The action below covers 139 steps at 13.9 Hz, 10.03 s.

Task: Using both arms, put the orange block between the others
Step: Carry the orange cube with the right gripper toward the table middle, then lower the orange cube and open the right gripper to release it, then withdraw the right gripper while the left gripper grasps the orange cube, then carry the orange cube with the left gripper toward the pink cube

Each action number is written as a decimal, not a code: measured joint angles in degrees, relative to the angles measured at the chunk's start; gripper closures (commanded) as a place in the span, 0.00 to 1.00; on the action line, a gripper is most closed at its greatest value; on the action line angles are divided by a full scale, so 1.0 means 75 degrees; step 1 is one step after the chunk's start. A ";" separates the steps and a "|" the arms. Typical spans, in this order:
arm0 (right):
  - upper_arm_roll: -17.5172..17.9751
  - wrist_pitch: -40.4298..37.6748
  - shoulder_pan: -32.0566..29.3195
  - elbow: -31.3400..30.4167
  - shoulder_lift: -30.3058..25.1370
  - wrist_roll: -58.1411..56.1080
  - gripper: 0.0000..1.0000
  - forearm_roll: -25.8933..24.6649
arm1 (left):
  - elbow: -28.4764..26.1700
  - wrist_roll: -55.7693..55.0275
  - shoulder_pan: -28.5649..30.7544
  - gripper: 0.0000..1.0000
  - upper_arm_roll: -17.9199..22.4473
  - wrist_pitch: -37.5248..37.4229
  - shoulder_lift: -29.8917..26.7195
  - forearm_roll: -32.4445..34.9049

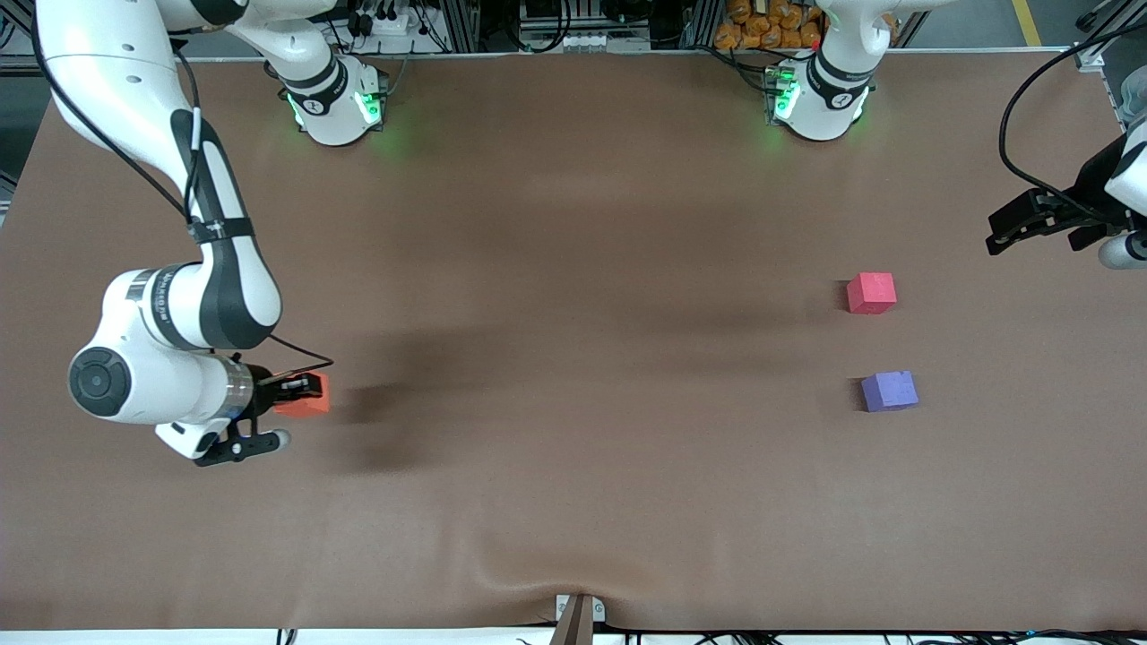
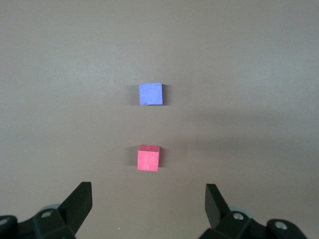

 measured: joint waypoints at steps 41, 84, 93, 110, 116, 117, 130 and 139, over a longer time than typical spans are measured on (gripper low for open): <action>0.0072 0.2706 0.5159 0.0634 0.1932 0.6803 0.35 0.0090 | 0.0000 0.0006 -0.0043 0.00 -0.0040 0.0000 0.0367 -0.0251; -0.0265 0.0488 0.1361 0.0129 -0.0326 0.0865 0.00 -0.0975 | 0.0042 -0.3772 -0.3907 0.00 -0.0135 0.2338 0.2683 -0.0689; -0.0276 -0.0391 0.0080 -0.0032 -0.1380 0.0611 0.00 -0.0980 | 0.0138 -0.4386 -0.5257 0.00 -0.0142 0.4609 0.4628 -0.0690; -0.0961 -0.3269 -0.0943 -0.0175 -0.3936 0.0907 0.00 -0.1060 | 0.0441 -0.4796 -0.5790 0.00 -0.0116 0.5525 0.5556 -0.0620; -0.0886 -0.3520 -0.0946 -0.0179 -0.4212 0.1222 0.00 -0.1060 | 0.0450 -0.4796 -0.5789 0.00 -0.0109 0.5550 0.5686 -0.0562; -0.0886 -0.3537 -0.0946 -0.0180 -0.4257 0.1223 0.00 -0.1060 | 0.0450 -0.4796 -0.5789 0.00 -0.0109 0.5571 0.5720 -0.0560; -0.0934 -0.3720 -0.0984 -0.0183 -0.4527 0.1138 0.00 -0.1062 | 0.0319 -0.4797 -0.5799 0.72 -0.0113 0.5621 0.5960 -0.0557; -0.0867 -0.3788 -0.0964 -0.0205 -0.4507 0.1138 0.00 -0.1062 | 0.0360 -0.4705 -0.4668 0.71 0.0013 0.4472 0.4745 -0.0553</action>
